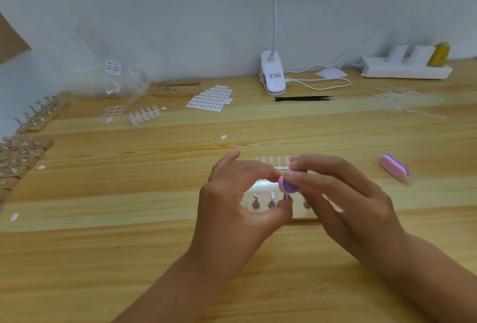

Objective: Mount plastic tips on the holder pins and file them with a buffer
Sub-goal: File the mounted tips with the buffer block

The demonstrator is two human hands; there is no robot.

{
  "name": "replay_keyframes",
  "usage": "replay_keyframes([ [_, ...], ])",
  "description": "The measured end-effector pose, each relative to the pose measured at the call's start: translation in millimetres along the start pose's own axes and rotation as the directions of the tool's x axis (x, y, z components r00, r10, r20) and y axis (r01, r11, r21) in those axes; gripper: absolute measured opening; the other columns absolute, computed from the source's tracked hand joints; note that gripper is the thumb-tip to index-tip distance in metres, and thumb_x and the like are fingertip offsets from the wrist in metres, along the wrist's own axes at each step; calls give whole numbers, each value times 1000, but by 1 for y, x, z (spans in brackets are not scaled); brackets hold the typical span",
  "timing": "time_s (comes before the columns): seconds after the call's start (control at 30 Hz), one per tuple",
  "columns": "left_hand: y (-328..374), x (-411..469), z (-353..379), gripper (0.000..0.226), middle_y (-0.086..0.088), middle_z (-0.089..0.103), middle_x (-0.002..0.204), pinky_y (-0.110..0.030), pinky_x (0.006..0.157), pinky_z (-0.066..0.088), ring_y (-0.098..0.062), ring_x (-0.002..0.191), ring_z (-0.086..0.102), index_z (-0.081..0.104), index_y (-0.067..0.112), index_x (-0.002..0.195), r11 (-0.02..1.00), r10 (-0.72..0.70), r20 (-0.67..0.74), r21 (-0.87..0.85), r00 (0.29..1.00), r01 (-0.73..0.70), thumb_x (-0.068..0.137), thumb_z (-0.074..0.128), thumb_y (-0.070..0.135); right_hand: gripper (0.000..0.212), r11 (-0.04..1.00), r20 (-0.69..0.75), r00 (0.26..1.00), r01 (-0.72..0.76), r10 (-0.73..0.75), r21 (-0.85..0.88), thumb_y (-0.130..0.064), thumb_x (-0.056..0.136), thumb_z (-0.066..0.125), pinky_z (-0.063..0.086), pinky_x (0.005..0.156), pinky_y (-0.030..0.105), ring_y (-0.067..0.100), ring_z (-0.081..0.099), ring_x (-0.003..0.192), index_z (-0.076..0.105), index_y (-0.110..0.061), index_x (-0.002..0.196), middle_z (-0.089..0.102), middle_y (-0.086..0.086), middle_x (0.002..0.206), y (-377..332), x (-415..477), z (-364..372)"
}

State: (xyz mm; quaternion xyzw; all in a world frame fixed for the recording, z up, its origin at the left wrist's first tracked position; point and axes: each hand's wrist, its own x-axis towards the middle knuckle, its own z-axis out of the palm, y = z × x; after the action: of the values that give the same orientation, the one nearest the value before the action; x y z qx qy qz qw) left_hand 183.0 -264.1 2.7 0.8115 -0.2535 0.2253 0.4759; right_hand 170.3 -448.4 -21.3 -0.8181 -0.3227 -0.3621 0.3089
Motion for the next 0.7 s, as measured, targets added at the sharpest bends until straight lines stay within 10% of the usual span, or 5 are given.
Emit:
replay_keyframes([
  [0.7,3,4,-5,28,12,73,88,-26,84,51,-6,91,68,77,17,89,992,-104,93,-58,990,110,64,83,5,27,1000,43,999,-8,9,-12,5,96,58,55,82,32,24,66,107,66,-3,120,65,13,114,10,1,-6],
])
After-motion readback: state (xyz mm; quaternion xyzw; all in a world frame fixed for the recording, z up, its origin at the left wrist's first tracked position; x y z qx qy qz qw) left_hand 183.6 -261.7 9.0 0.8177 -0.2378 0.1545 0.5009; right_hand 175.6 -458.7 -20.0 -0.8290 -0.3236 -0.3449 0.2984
